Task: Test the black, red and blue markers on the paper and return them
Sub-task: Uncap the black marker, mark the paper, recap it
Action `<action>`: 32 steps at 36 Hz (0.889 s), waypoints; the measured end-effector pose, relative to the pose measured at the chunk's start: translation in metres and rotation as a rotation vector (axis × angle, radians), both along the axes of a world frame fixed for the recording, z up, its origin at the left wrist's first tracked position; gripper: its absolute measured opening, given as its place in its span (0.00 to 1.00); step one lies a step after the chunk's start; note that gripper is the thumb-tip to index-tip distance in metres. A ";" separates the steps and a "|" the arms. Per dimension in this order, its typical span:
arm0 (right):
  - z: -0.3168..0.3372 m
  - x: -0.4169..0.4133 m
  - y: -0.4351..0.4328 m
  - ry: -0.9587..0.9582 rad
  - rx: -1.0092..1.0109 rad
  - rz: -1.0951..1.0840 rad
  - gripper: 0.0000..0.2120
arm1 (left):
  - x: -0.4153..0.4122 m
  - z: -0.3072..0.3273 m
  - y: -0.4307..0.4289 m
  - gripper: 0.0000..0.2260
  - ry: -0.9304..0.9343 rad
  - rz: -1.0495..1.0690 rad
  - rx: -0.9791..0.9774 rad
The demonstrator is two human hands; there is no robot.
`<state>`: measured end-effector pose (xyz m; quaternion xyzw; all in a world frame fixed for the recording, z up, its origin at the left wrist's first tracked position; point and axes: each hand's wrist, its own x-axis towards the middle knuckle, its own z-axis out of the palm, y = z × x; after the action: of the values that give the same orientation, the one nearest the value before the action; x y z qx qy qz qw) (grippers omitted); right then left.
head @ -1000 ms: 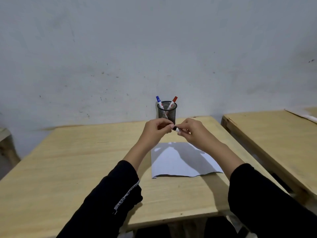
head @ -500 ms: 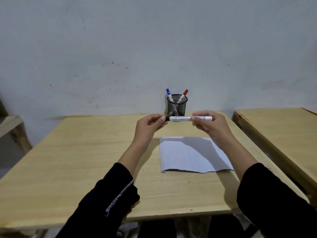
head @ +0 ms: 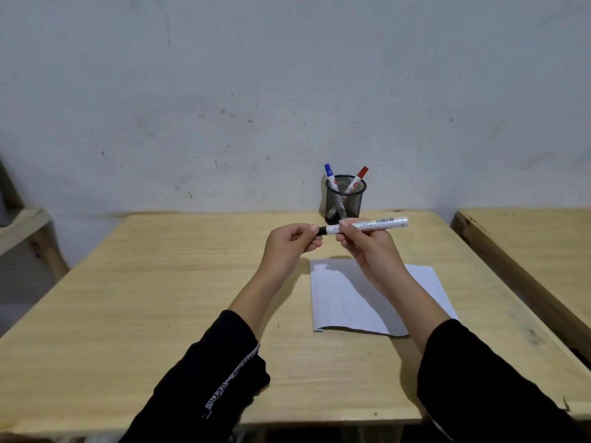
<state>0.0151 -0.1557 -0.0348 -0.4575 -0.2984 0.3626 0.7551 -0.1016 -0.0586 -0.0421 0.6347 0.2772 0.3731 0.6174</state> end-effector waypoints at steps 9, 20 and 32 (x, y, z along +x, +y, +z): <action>0.007 0.016 0.005 -0.021 0.042 -0.049 0.05 | -0.013 -0.006 0.029 0.08 0.117 0.159 0.074; -0.008 0.034 0.002 -0.033 -0.093 -0.159 0.03 | -0.018 -0.017 0.056 0.07 0.763 0.119 0.528; -0.008 0.035 -0.004 -0.037 -0.107 -0.166 0.04 | -0.014 -0.031 0.060 0.15 0.838 0.055 0.605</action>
<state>0.0497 -0.1593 -0.0427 -0.5269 -0.2536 0.3057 0.7514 -0.1152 0.0014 -0.0735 0.8723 0.3969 0.1664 0.2322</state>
